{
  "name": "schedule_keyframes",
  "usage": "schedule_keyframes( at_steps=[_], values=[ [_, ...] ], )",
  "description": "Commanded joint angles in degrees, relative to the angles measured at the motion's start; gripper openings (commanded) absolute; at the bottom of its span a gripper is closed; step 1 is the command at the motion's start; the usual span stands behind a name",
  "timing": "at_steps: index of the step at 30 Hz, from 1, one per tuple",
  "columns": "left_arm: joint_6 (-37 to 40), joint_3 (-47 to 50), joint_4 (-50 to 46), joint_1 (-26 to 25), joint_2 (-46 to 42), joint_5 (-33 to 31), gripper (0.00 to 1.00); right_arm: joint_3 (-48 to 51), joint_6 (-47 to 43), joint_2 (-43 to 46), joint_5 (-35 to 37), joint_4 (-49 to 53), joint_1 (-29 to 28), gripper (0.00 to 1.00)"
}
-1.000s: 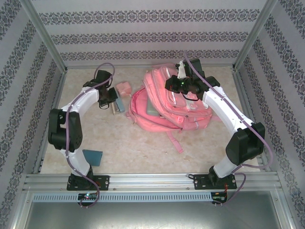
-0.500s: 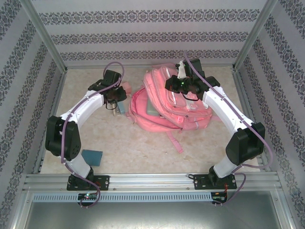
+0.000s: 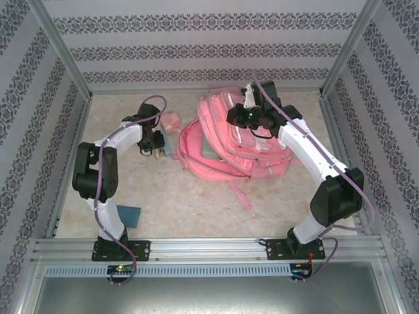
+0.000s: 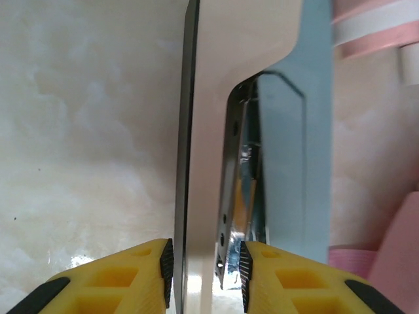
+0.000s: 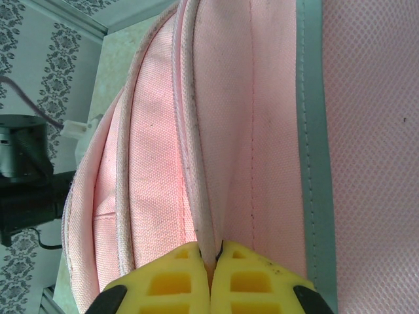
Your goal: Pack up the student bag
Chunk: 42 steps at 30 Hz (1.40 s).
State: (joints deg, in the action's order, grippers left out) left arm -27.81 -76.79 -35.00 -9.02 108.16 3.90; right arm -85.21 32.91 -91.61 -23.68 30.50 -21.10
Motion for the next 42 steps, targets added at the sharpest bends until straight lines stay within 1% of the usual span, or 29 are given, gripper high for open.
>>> schedule_keyframes(
  at_steps=[1,4,6,8,12,14,18,23,29,31,37,42],
  values=[
    [2.3,-2.3,-2.7,0.0,1.9,-2.3,0.35,-0.7,0.5,4.0,-3.6,-4.1,0.1,0.00],
    [2.6,-2.8,-3.1,0.2,3.1,-3.5,0.34,-0.7,0.4,4.1,-3.6,-4.0,0.0,0.00],
    [2.8,-2.8,-3.1,0.4,3.6,-3.6,0.28,-0.7,0.5,3.9,-3.5,-4.0,0.0,0.00],
    [3.0,-2.9,-3.2,0.5,4.3,-3.7,0.25,-0.8,0.5,3.7,-3.6,-4.1,0.1,0.00],
    [3.0,-2.5,-3.2,0.4,4.8,-3.6,0.07,-1.0,0.6,3.3,-3.8,-4.2,0.0,0.00],
    [2.7,-2.1,-3.0,0.4,3.8,-3.3,0.00,-1.0,0.5,3.3,-3.8,-4.2,0.0,0.00],
    [1.8,-1.9,-3.2,0.4,-0.3,-1.9,0.00,-1.4,0.4,3.0,-3.7,-4.1,0.0,0.00],
    [0.7,-1.8,-1.8,0.0,-6.4,2.3,0.00,-1.7,0.4,2.7,-3.7,-4.2,0.0,0.00],
    [-0.6,-3.1,1.0,-3.2,-10.9,7.1,0.00,-1.7,0.7,2.2,-3.8,-4.8,0.0,0.00],
    [-0.9,-3.5,2.3,-5.1,-11.0,8.9,0.00,-1.6,0.8,2.1,-3.9,-4.9,0.0,0.00],
    [0.6,-6.0,4.7,-10.8,-7.9,10.1,0.00,-1.6,0.7,2.1,-3.8,-4.8,0.0,0.00],
    [1.2,-8.5,4.7,-13.3,-2.8,11.4,0.00,-1.5,0.6,2.2,-3.9,-4.8,0.0,0.00]
  ],
)
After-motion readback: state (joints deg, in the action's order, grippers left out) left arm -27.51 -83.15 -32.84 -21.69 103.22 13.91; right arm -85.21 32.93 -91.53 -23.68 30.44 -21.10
